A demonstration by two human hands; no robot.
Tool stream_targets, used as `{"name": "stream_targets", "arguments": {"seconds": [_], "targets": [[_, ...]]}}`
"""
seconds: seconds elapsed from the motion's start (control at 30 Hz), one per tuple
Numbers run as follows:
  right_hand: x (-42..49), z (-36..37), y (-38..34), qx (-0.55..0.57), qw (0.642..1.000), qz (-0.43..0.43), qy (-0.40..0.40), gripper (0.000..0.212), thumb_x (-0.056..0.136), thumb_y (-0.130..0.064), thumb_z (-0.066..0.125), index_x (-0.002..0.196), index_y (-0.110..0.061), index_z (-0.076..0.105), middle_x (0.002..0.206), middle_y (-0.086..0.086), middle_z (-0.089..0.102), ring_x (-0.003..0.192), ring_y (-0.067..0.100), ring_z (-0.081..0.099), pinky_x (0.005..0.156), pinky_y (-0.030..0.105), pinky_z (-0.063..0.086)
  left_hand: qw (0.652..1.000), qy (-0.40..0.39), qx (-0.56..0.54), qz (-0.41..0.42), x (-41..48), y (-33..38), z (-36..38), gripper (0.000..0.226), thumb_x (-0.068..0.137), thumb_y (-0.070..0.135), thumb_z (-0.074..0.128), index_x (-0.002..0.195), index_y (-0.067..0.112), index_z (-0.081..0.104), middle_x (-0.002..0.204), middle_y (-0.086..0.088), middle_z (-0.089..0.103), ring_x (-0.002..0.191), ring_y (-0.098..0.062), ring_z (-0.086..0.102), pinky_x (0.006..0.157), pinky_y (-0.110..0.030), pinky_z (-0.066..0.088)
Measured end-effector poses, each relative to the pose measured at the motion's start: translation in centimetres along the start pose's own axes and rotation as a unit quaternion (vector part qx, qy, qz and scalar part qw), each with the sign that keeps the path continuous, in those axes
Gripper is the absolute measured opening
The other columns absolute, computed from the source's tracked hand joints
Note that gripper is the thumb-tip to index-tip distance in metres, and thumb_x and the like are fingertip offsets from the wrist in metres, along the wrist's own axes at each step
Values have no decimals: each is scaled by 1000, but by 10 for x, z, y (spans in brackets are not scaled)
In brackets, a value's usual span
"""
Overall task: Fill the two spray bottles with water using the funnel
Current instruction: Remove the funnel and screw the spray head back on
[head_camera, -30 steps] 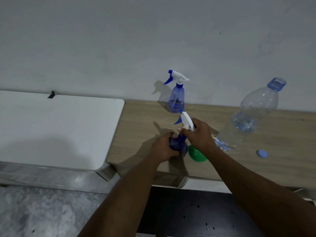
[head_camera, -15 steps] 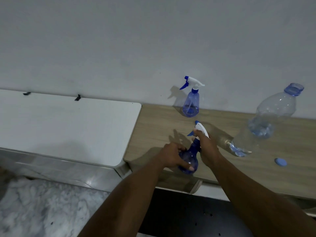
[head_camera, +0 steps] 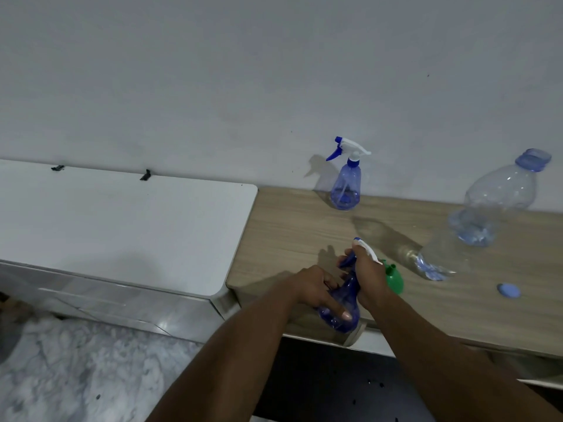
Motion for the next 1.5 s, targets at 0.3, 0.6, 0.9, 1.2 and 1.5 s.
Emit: {"name": "stream_targets", "arguments": {"seconds": [0.3, 0.6, 0.9, 1.2, 1.5], "targets": [[-2, -8, 2, 0, 1000, 30, 7, 28, 97, -37, 57, 85, -13, 62, 71, 9, 64, 64, 22, 59, 58, 31, 42, 999, -35, -25, -21, 4, 3, 7, 51, 60, 40, 95, 102, 17, 76, 103, -3, 75, 99, -22, 71, 84, -37, 60], [-4, -9, 2, -12, 999, 27, 21, 27, 98, -32, 56, 83, -11, 63, 65, 6, 61, 59, 21, 55, 54, 31, 42, 997, -48, -38, -36, 5, 3, 10, 51, 62, 40, 94, 101, 13, 76, 102, -4, 75, 97, -22, 72, 79, -33, 60], [1, -8, 3, -26, 999, 33, 13, 26, 97, -31, 58, 84, -9, 64, 68, 7, 63, 63, 22, 58, 61, 34, 48, 997, -49, -37, -39, 5, 7, 8, 53, 63, 38, 94, 105, 12, 75, 104, -5, 75, 87, -15, 70, 72, -28, 60], [2, -4, 1, -27, 999, 23, -6, 18, 96, -26, 60, 87, -11, 64, 66, 7, 63, 60, 21, 56, 65, 36, 47, 997, -49, -33, -48, 2, 9, 6, 55, 65, 38, 93, 105, 7, 73, 95, -3, 72, 83, -16, 69, 69, -26, 60], [12, -13, -72, -182, 974, -123, -54, 26, 89, -36, 67, 97, -12, 69, 85, 10, 69, 74, 22, 62, 69, 40, 53, 997, 72, 9, 13, 18, 33, -21, 58, 61, 38, 95, 107, 14, 68, 99, 1, 68, 88, -15, 63, 77, -30, 53]]}}
Point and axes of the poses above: each hand's wrist, its own x-axis towards the middle knuckle, its own z-axis out of the palm, y = z × x, the point moved 2 cm from there along x, towards the middle knuckle
